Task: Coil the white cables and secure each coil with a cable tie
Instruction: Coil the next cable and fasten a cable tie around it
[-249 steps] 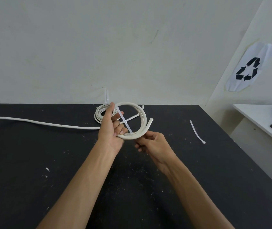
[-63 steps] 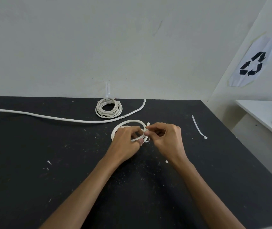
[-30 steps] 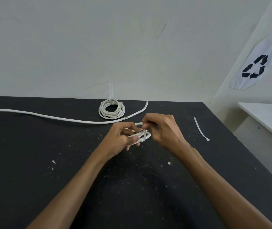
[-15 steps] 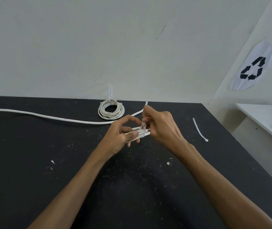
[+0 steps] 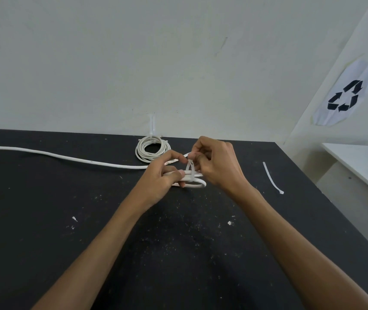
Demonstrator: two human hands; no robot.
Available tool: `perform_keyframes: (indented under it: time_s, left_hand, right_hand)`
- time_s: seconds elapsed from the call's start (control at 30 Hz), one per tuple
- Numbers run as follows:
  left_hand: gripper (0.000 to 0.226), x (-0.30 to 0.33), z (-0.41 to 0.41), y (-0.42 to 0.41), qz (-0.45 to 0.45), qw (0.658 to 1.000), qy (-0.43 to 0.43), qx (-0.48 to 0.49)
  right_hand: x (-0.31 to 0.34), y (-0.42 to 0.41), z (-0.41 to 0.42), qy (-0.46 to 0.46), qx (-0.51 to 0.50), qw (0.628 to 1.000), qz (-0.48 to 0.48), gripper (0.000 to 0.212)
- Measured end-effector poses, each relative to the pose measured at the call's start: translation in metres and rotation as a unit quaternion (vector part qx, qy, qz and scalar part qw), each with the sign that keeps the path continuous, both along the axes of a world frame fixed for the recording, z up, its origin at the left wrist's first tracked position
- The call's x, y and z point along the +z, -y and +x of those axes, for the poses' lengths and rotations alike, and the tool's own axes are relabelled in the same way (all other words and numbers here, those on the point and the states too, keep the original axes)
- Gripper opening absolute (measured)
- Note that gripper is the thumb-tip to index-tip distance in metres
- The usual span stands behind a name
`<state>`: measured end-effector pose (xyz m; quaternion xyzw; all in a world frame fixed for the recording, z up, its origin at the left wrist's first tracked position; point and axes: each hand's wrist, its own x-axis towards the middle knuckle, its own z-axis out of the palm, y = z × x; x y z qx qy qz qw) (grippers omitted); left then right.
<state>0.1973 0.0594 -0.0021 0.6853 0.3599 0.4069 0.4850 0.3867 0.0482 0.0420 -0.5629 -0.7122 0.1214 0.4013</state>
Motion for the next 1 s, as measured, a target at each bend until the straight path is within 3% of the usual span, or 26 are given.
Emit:
perform_keyframes:
  time_s: [0.23, 0.63, 0.8, 1.0]
  left_hand:
    - [0.023, 0.006, -0.010, 0.002, 0.106, 0.989, -0.066, 0.084]
    - [0.021, 0.014, -0.030, -0.017, 0.052, 0.992, 0.023, 0.110]
    - [0.017, 0.015, -0.026, -0.023, 0.018, 0.987, -0.012, 0.158]
    - [0.027, 0.010, -0.027, -0.025, 0.003, 0.991, -0.025, 0.132]
  right_hand:
    - [0.010, -0.008, -0.022, -0.084, -0.006, 0.996, -0.035, 0.017]
    - [0.030, -0.041, -0.037, -0.144, 0.028, 0.980, -0.136, 0.019]
    - [0.023, -0.041, -0.040, -0.152, 0.048, 0.975, -0.152, 0.019]
    - [0.015, -0.042, -0.040, -0.124, 0.039, 0.982, -0.140, 0.020]
